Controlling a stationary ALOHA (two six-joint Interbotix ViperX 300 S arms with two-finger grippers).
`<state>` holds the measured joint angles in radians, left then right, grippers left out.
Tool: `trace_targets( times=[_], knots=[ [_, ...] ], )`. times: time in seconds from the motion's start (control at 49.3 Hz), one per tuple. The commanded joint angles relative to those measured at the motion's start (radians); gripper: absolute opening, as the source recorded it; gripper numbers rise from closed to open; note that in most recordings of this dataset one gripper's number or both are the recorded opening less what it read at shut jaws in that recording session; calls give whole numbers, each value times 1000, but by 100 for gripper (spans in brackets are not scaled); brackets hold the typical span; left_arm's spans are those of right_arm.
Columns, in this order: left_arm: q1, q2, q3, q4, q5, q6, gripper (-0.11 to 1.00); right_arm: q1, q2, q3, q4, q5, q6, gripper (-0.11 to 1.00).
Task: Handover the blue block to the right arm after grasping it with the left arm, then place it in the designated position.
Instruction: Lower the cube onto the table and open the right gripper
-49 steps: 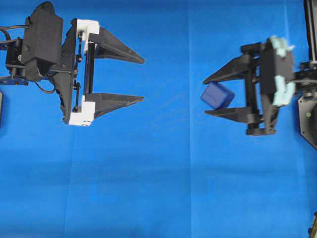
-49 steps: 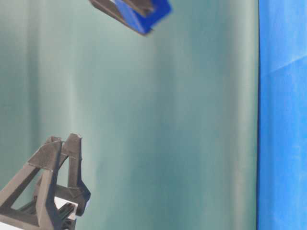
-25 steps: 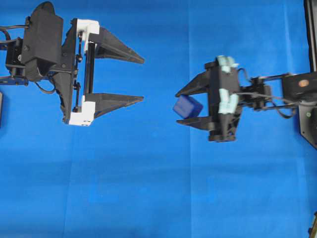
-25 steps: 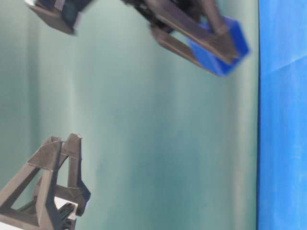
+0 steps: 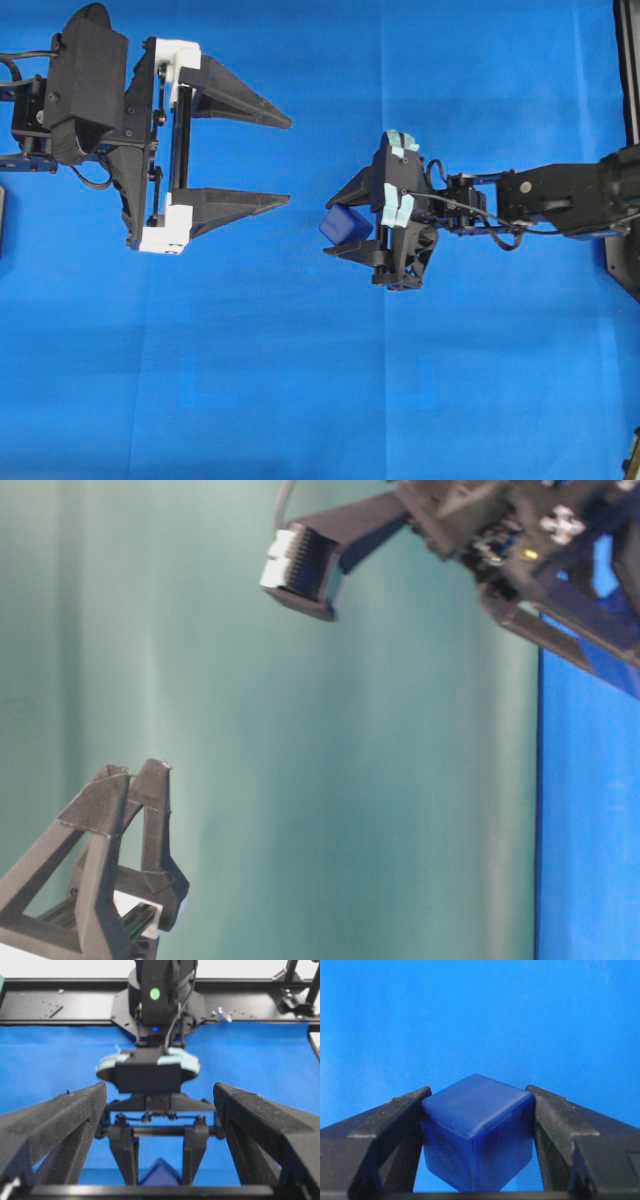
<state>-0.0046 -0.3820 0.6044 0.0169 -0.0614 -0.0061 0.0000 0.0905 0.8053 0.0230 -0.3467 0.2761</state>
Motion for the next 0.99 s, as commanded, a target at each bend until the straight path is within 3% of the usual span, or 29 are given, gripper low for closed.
trace_targets(
  times=[0.0,0.203,0.973],
  knots=[
    [-2,-18,-9,0,-5,2,92,-2,15,-18,21,-48,-2,52],
    [-2,-18,-8,0,-3,2,92,0,77,-23,58,-103,-2,52],
    [-2,-20,-8,0,-3,3,92,21,101,-48,60,-100,0,52]
  ],
)
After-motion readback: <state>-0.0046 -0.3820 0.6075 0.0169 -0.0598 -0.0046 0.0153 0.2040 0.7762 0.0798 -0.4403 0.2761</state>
